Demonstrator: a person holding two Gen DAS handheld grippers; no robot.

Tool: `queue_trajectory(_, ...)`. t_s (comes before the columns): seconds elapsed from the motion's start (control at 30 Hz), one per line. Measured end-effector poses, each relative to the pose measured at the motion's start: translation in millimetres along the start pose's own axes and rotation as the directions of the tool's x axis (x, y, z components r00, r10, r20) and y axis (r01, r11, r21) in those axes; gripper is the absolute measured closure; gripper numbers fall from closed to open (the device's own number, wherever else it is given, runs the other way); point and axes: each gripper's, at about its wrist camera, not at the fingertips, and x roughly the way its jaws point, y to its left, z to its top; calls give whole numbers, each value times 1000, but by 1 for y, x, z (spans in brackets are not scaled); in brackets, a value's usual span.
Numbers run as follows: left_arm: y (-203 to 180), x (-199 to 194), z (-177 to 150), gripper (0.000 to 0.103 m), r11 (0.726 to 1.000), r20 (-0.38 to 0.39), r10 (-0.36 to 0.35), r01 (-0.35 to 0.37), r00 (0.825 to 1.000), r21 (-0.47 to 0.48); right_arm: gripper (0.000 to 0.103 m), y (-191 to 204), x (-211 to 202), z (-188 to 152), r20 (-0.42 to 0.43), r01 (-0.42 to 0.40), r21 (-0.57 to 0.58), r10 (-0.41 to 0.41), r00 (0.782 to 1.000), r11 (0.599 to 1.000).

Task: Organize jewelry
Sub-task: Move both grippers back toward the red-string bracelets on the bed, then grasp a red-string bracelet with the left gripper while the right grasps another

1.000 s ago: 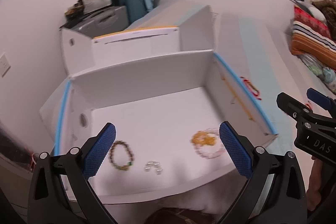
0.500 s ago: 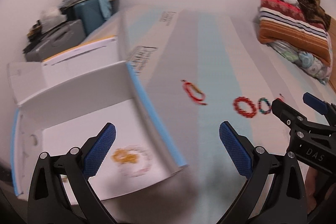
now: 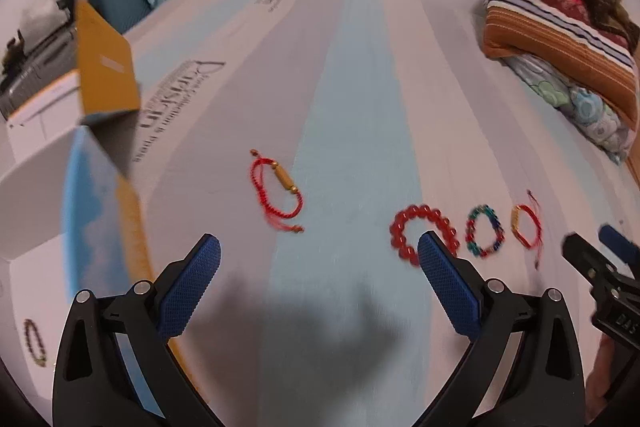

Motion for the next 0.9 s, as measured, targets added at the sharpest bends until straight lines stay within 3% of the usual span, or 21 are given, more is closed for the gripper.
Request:
queue_trajectory(0.13,2,34,10,6,999,-51,19,-22,999,-48,8,-24,24,8,-34,4,35,-3,999,999)
queue_trajectory(0.27,5,62,16,6,995,-55,32,-37,998,-97,8,-45,49,8,-64,6,69,-1,998,998)
queue_trajectory(0.77,16,110,17,6,990,-95,101,-109,990,-92,25,-67,115,2,-164,7,111,11,986,994)
queue_trajectory(0.9,20,120,17,15,987,-114,124,-134,986,-88,34,-72,127,2,-182,30,120,-8,983,992)
